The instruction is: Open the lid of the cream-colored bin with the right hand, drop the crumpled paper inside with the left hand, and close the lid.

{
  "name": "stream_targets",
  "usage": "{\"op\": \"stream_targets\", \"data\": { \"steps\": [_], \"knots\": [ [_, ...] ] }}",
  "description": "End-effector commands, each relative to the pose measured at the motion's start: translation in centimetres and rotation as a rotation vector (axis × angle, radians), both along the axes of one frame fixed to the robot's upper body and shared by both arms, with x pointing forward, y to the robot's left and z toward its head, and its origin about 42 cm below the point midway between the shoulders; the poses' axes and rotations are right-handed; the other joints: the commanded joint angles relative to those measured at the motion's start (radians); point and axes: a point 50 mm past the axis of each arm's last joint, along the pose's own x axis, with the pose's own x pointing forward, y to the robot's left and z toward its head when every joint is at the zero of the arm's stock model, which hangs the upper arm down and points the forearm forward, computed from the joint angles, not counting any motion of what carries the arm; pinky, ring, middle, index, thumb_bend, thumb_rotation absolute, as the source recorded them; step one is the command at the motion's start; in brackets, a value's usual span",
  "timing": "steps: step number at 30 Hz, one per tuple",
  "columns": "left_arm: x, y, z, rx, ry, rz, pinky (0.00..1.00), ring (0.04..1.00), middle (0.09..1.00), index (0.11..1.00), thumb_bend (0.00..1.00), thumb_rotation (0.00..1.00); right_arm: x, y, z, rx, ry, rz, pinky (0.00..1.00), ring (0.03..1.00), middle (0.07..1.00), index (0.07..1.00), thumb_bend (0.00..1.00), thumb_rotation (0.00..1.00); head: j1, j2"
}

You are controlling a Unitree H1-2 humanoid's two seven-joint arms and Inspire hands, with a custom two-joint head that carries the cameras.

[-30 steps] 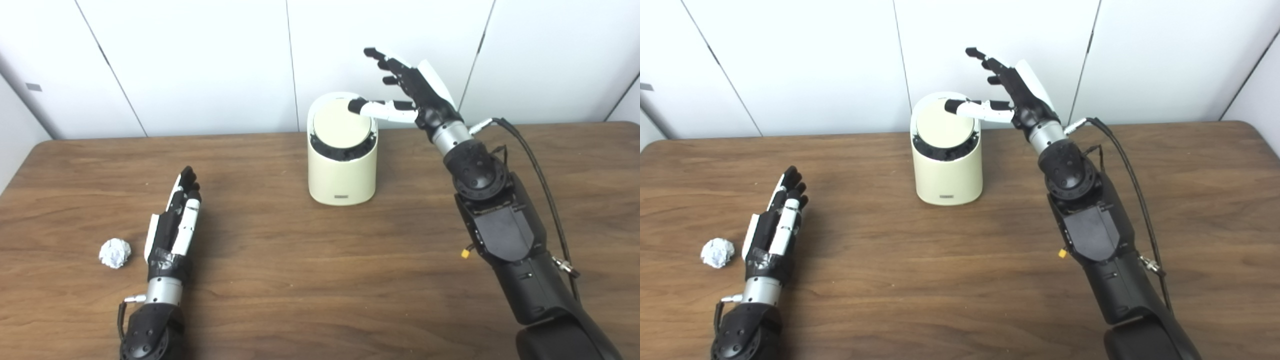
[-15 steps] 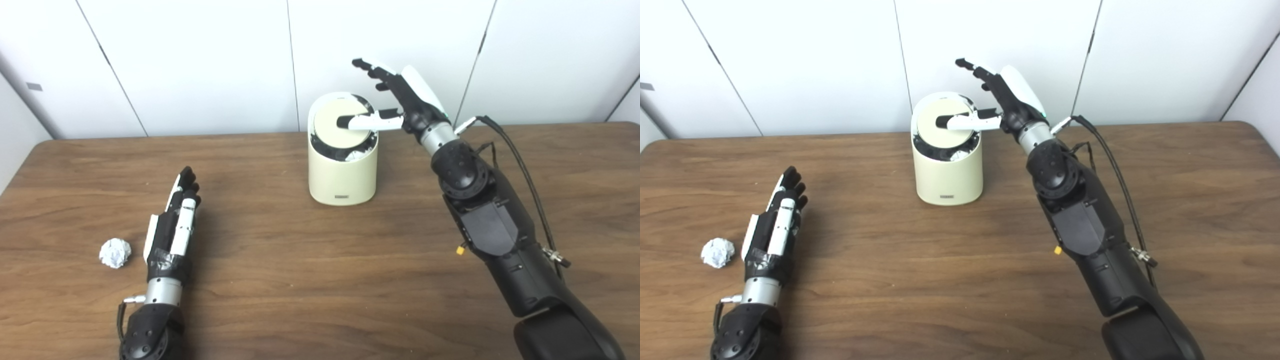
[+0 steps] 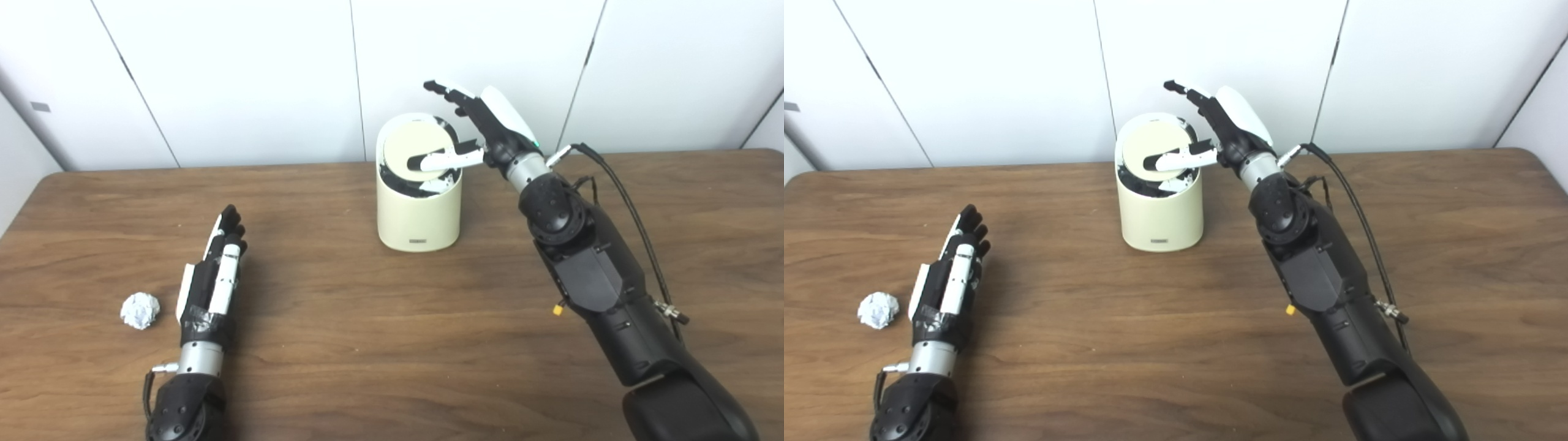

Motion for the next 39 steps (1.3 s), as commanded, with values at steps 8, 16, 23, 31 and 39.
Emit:
{"op": "stream_targets", "data": {
  "steps": [8, 16, 23, 31, 39],
  "knots": [
    [-0.4, -0.1, 0.5, 0.010, -0.031, -0.006, 1.00, 1.000, 1.000, 1.000, 0.20, 0.77, 0.4, 0.4, 4.4, 0.020, -0.105, -0.011, 0.85, 0.912, 0.913, 0.880, 0.80, 0.41, -0.003, 0.007],
    [-0.5, 0.0, 0.7, 0.024, -0.032, -0.003, 1.00, 1.000, 1.000, 1.000, 0.25, 0.66, 0.6, 0.3, 4.4, 0.010, -0.118, -0.027, 0.85, 0.912, 0.909, 0.870, 0.80, 0.40, -0.006, 0.012],
    [-0.5, 0.1, 0.8, 0.023, -0.036, -0.007, 1.00, 1.000, 1.000, 1.000, 0.22, 0.60, 0.8, 0.0, 4.1, -0.016, -0.129, -0.033, 0.85, 0.916, 0.909, 0.872, 0.80, 0.36, -0.005, 0.017],
    [-0.5, -0.1, 0.9, 0.024, -0.032, -0.002, 1.00, 1.000, 1.000, 1.000, 0.21, 0.58, 1.1, -0.5, 3.7, -0.107, -0.165, -0.027, 0.84, 0.906, 0.903, 0.863, 0.86, 0.26, 0.000, 0.022],
    [-0.5, -0.2, 1.0, 0.042, -0.031, 0.002, 1.00, 1.000, 1.000, 1.000, 0.22, 0.54, 1.0, -0.8, 3.1, -0.146, -0.158, -0.033, 0.86, 0.904, 0.903, 0.861, 0.91, 0.17, 0.004, 0.021]
  ]
}}
